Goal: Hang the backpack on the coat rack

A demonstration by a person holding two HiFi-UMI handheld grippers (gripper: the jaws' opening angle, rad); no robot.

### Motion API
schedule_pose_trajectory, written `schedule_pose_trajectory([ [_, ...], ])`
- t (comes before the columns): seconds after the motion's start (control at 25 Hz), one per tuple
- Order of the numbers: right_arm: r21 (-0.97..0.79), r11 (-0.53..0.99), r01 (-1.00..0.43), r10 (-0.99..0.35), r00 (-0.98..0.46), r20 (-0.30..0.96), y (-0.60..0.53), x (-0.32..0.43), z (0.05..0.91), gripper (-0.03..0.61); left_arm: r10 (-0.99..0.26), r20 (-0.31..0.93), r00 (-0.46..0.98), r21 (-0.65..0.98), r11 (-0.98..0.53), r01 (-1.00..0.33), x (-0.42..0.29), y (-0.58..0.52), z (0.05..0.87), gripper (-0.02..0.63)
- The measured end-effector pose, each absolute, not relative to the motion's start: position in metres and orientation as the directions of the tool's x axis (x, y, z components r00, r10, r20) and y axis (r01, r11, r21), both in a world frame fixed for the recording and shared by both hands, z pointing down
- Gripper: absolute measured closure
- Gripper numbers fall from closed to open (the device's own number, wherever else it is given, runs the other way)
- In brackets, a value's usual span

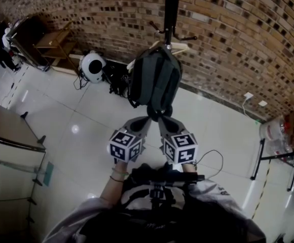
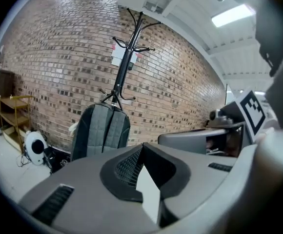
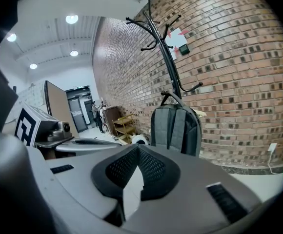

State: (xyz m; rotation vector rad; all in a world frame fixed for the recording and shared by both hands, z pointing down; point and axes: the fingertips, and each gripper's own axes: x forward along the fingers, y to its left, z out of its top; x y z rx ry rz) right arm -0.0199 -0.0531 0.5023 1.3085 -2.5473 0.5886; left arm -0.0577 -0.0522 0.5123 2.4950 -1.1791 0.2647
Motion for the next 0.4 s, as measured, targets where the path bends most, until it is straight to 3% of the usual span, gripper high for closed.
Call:
schedule_pose_trajectory([
  [0.4,-0.239,0.519,-0.821,-0.72,-0.57,0.395,-0.04,-0.044,0.51,0.569,-0.721,0.257,0.643,0.273,-0.584,-0.764,-0.086,-0.045,0.506,0.612],
])
